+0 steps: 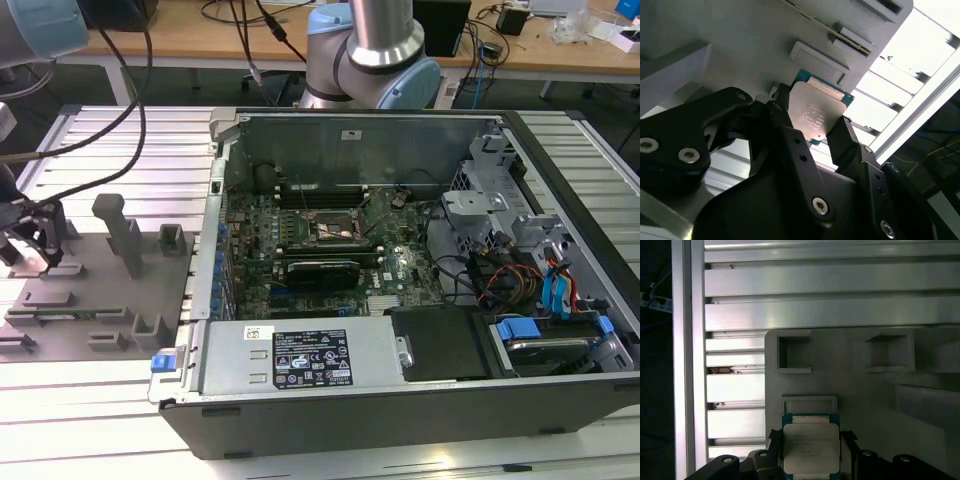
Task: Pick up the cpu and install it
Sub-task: 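Pick up the cpu and move it towards the insertion slot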
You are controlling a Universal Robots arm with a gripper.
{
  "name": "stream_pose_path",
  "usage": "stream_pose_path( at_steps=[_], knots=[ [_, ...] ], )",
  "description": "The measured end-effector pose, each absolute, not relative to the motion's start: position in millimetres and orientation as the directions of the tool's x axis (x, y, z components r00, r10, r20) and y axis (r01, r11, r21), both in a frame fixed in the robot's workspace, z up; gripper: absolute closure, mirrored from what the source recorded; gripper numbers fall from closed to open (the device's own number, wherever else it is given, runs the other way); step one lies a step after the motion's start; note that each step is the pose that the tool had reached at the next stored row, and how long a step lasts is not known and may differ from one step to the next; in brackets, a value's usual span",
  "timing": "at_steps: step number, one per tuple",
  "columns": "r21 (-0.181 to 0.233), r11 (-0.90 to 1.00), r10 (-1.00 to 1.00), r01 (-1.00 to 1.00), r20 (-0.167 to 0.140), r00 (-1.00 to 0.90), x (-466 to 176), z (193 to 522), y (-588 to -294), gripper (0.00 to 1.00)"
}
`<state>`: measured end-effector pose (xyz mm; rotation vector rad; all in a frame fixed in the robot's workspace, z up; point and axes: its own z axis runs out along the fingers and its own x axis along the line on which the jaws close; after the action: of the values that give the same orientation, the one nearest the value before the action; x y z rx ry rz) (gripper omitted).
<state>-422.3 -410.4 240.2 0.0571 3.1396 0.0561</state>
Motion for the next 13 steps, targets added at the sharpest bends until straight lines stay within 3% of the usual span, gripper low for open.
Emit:
stream_pose_path(
  at_steps=[13],
  knots=[
    [0.036, 0.999, 0.036, 0.036, 0.0, -0.999, -422, 256, -410, 0.45]
  ],
)
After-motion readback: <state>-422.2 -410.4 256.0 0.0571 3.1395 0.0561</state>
